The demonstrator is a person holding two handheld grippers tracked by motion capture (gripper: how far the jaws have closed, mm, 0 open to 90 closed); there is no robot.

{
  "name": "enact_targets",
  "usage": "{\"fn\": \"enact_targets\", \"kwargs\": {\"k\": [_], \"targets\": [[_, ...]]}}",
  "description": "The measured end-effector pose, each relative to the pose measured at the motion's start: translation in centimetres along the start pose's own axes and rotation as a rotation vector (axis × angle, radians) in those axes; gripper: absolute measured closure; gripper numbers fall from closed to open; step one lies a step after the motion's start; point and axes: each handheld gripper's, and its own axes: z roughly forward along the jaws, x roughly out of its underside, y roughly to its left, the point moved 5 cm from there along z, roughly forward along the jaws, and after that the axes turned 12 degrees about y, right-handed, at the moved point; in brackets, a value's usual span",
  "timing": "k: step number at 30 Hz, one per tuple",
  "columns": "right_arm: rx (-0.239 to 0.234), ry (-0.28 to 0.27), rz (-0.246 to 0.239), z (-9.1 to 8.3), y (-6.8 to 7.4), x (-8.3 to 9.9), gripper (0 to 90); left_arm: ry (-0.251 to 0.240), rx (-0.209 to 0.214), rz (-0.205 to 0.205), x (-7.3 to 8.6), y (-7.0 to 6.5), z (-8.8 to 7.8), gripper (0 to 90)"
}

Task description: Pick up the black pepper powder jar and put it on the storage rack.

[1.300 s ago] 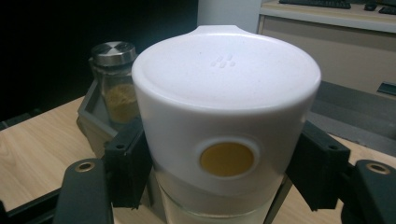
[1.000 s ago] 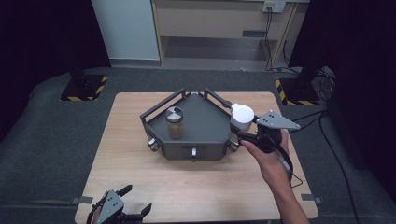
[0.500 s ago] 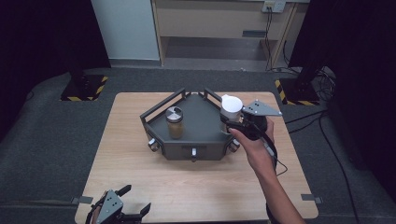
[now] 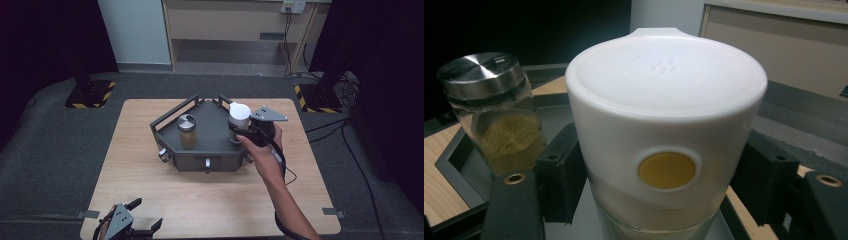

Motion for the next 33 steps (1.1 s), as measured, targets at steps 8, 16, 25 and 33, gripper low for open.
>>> {"fn": "enact_targets", "kwargs": {"k": [8, 16, 25, 33], "targets": [[-0.005, 0.01, 0.008, 1.0, 0.3, 0.7, 30.7, 0.002, 0.0, 0.002, 0.0, 0.0, 0.0, 4.2], [-0.009, 0.001, 0.01, 1.2, 0.3, 1.3, 30.7, 0.005, 0.0, 0.004, 0.0, 0.0, 0.1, 4.2], [-0.012, -0.035, 0.013, 1.2, 0.4, 2.2, 30.6, 0.011, 0.0, 0.005, 0.0, 0.0, 0.2, 4.2], [-0.014, -0.029, 0.014, 1.2, 0.4, 2.1, 30.4, 0.008, -0.003, 0.006, 0.0, -0.1, 0.2, 4.4]]}}
